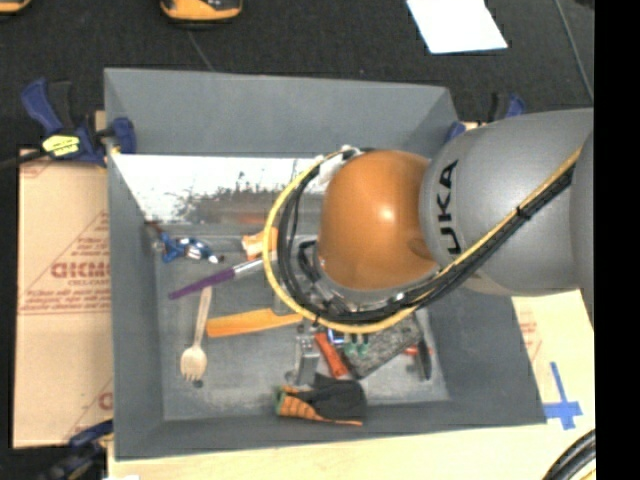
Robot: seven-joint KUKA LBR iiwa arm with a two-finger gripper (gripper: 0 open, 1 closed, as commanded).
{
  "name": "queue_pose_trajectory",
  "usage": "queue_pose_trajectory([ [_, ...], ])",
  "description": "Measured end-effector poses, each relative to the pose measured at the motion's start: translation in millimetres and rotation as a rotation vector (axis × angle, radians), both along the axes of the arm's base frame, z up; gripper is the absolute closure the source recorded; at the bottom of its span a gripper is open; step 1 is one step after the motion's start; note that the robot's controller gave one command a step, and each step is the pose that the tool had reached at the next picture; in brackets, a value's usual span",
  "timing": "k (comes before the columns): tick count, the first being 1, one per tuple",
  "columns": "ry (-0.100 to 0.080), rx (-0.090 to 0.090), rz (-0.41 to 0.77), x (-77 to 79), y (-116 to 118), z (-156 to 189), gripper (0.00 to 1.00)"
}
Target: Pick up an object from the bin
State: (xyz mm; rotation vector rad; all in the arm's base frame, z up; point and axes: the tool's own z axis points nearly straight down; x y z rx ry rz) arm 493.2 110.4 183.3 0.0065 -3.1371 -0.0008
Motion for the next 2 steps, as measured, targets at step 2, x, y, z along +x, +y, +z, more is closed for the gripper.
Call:
queue_pose_trajectory([
  [2, -0.012, 0.001, 0.107, 67.8, 2, -29, 0.0],
])
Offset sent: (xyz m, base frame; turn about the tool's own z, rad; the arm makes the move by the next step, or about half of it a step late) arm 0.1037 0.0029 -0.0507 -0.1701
